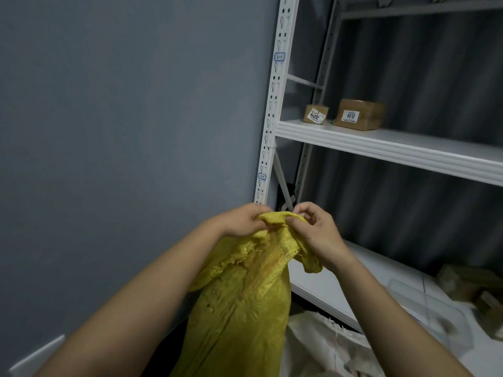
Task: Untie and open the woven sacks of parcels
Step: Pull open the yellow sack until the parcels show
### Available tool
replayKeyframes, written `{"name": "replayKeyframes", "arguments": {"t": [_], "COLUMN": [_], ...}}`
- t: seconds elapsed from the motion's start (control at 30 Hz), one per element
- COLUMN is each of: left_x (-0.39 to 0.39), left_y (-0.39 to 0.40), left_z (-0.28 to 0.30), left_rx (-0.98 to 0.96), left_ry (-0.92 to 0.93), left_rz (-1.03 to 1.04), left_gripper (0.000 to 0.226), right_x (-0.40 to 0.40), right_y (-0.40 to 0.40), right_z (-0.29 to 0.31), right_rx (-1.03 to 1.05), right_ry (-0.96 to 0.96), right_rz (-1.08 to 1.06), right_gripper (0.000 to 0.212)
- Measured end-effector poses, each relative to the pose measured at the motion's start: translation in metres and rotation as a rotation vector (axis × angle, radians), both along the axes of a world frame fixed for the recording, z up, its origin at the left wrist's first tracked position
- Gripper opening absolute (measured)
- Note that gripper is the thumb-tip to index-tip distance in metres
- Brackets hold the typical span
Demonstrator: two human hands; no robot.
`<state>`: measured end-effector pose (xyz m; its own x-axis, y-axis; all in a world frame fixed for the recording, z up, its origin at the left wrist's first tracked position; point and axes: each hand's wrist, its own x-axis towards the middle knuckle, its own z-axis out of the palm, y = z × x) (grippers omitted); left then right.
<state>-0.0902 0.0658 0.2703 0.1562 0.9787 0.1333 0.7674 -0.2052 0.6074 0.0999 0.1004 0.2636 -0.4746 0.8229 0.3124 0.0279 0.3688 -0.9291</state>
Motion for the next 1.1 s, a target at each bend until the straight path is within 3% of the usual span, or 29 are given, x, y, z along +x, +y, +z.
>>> {"name": "replayKeyframes", "arguments": {"t": [0.1, 0.2, 0.3, 0.4, 0.47, 0.53, 0.6, 0.63, 0.67, 0.73, 0.8, 0.87, 0.9, 0.93, 1.0, 1.1], "left_x": [0.000, 0.000, -0.001, 0.006, 0.012, 0.021, 0.024, 0.026, 0.028, 0.035, 0.038, 0.038, 0.037, 0.037, 0.035, 0.033], "left_y": [0.002, -0.002, -0.007, -0.022, -0.027, -0.035, -0.034, -0.032, -0.029, -0.023, -0.023, -0.030, -0.035, -0.041, -0.054, -0.069], "left_z": [0.002, 0.005, -0.004, -0.010, -0.016, -0.015, -0.012, -0.011, -0.011, -0.016, -0.024, -0.034, -0.040, -0.044, -0.051, -0.058], "left_rx": [0.214, 0.400, 0.571, 0.244, -0.078, -0.316, -0.384, -0.375, -0.344, -0.220, -0.083, -0.015, -0.005, 0.001, -0.003, -0.045], "left_ry": [0.245, 0.511, 0.616, 0.320, -0.127, -0.674, -1.088, -1.211, -1.253, -1.161, -1.081, -1.045, -1.031, -1.012, -0.933, -0.793], "left_rz": [0.052, 0.079, 0.293, 0.672, 0.582, 0.397, 0.334, 0.338, 0.360, 0.467, 0.574, 0.603, 0.584, 0.553, 0.492, 0.428], "left_gripper": [0.020, 0.030, 0.013, 0.011, 0.021, 0.012, 0.012, 0.018, 0.021, 0.013, 0.014, 0.020, 0.023, 0.026, 0.029, 0.029], "right_x": [0.003, 0.005, 0.007, 0.006, 0.004, -0.001, -0.005, -0.007, -0.008, -0.010, -0.009, -0.002, 0.002, 0.005, 0.005, -0.003], "right_y": [0.001, 0.003, 0.006, 0.005, 0.004, 0.002, -0.002, -0.005, -0.007, -0.012, -0.018, -0.023, -0.025, -0.028, -0.023, 0.002], "right_z": [-0.003, -0.008, -0.017, -0.028, -0.034, -0.040, -0.046, -0.049, -0.051, -0.055, -0.054, -0.049, -0.044, -0.037, -0.021, -0.020], "right_rx": [0.199, 0.530, 0.661, 0.765, 0.898, 1.016, 1.131, 1.174, 1.188, 1.105, 0.801, 0.432, 0.357, 0.369, 0.521, 0.579], "right_ry": [-0.085, -0.334, -0.428, -0.379, -0.345, -0.345, -0.357, -0.371, -0.391, -0.432, -0.507, -0.654, -0.704, -0.703, -0.637, -0.792], "right_rz": [-0.065, -0.105, -0.066, -0.121, -0.154, -0.165, -0.157, -0.151, -0.129, -0.046, 0.127, 0.345, 0.414, 0.428, 0.220, 0.012], "right_gripper": [0.011, 0.013, 0.016, 0.021, 0.023, 0.027, 0.027, 0.025, 0.023, 0.020, 0.016, 0.031, 0.031, 0.024, 0.015, 0.039]}}
